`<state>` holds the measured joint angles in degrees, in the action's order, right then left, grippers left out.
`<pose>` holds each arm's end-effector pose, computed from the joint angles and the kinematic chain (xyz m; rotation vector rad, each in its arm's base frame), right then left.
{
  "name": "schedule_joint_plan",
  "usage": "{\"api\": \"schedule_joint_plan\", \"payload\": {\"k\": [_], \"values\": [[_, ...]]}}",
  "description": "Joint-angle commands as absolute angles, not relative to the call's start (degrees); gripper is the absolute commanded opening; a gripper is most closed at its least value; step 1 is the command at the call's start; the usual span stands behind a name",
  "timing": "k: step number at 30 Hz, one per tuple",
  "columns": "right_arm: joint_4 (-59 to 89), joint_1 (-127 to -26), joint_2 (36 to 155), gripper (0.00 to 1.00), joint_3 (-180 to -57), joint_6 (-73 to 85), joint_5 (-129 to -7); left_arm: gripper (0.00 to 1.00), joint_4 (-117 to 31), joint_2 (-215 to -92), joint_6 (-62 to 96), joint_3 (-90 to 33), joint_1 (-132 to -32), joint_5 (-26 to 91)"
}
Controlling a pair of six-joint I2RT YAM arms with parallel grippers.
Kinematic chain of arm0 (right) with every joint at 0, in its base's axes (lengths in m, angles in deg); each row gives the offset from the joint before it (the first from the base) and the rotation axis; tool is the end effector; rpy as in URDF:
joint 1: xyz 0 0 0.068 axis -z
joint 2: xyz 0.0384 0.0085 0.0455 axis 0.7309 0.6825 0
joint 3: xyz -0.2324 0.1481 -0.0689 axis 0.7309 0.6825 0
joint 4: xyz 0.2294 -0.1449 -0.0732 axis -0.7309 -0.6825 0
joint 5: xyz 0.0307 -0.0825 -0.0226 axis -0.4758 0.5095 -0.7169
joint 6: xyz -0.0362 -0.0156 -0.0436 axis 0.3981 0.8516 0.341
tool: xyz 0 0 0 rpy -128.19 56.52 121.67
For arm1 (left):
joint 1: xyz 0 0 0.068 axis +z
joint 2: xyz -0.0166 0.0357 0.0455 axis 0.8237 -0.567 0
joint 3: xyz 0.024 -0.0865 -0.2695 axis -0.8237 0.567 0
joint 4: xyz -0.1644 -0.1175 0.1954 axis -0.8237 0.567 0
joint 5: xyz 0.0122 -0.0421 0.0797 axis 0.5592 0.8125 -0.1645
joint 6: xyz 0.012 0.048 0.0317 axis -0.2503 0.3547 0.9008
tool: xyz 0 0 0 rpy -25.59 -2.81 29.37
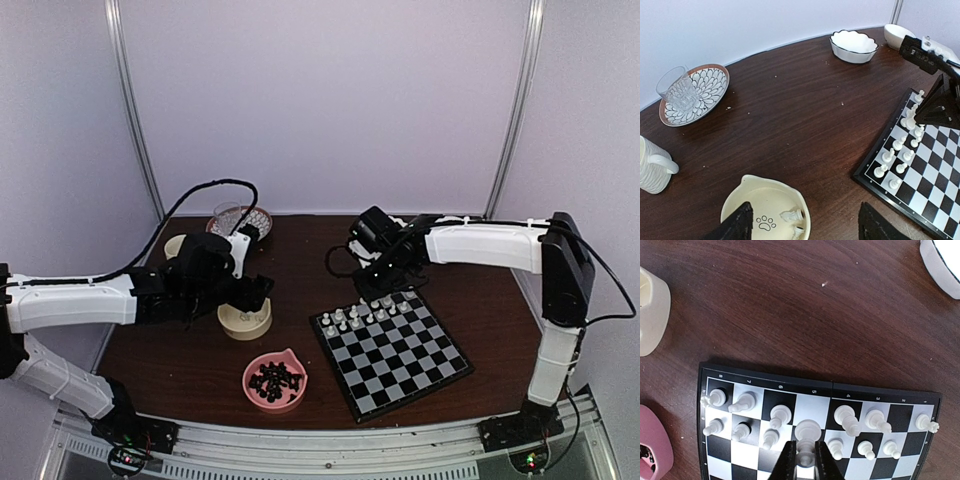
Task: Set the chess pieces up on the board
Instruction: Place the king on e1.
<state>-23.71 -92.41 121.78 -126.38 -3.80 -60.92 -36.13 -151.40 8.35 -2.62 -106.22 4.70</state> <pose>0.2957 0.3007 0.2205 -0.6790 2.6386 0.3374 0.2020 -0.2251 0.2484 0.3609 2.0892 -0.3866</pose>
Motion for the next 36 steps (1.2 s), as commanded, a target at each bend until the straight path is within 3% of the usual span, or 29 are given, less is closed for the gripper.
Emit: {"api": "schedule_joint_plan", "payload": {"k": [1, 6, 28, 32, 36], "values": [[-22.12, -91.58, 123.53, 0.09, -128.1, -3.41, -62.33, 0.77, -36.41, -149.78, 6.75, -1.91, -105.21, 4.17], [-21.5, -91.18, 125.03, 0.09, -128.31, -3.42, -63.04, 0.97, -36.32, -149.35, 6.43, -1.79, -105.03, 5.12], [-21.2, -90.04, 128.2, 0.11, -128.63, -3.44, -64.23, 0.98, -36.12, -148.85, 6.16, -1.61, -104.99, 4.28], [-21.31, -90.03, 128.14, 0.17, -128.8, -3.42, -64.18, 0.98, -36.05, -148.8, 6.16, -1.59, -105.03, 4.31], [-21.43, -90.03, 127.65, 0.3, -128.65, -3.5, -63.94, 0.98, -35.98, -148.88, 6.16, -1.62, -105.03, 4.26]]}}
